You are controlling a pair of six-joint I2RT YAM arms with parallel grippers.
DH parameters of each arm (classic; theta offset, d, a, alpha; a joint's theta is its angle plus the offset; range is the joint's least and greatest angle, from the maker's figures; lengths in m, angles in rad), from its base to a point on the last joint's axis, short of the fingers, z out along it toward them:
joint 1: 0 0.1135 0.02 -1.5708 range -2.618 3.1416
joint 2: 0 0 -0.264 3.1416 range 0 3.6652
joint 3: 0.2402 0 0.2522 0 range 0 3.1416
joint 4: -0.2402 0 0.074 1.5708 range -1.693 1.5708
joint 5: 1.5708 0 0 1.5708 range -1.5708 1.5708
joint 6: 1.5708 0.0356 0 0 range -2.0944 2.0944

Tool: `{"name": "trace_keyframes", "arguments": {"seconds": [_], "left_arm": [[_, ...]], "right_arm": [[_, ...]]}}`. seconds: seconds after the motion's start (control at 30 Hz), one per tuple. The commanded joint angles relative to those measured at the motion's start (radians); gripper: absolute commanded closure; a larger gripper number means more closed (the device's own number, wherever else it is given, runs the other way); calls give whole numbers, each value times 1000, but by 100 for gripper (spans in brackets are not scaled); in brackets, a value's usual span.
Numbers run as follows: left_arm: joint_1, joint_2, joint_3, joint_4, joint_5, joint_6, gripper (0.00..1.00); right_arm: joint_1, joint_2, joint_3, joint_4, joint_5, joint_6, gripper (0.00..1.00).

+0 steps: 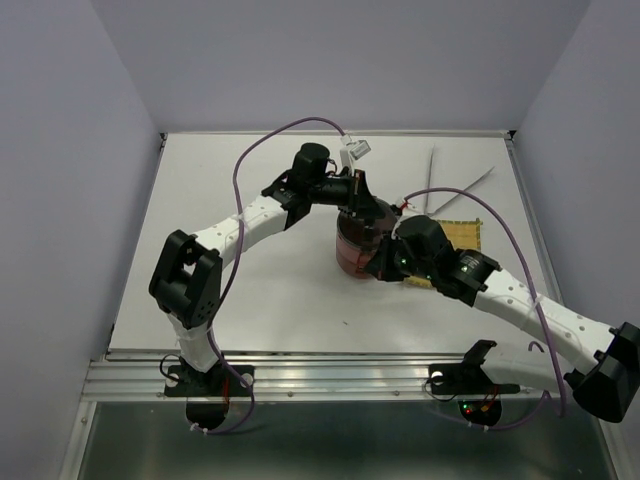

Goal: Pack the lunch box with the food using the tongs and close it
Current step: Close the fastener on the packing box.

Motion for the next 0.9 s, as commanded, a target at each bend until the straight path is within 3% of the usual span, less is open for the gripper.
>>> {"name": "trace_keyframes", "arguments": {"seconds": [0.0,0.33,0.63,0.87], "left_arm": [[-1,6,-51,-53,-11,41,100],[-1,7,-68,-37,-2,41,100],[-1,23,-56,-36,0,43,100],[-1,29,-62,-27,1,37,100]], "right_arm": [[4,34,4,65,42,7,99],[4,45,-146,263,217,-3,99],[14,9,-105,179,-16,-68,99],[23,-43,-85,123,-56,-80,99]]}}
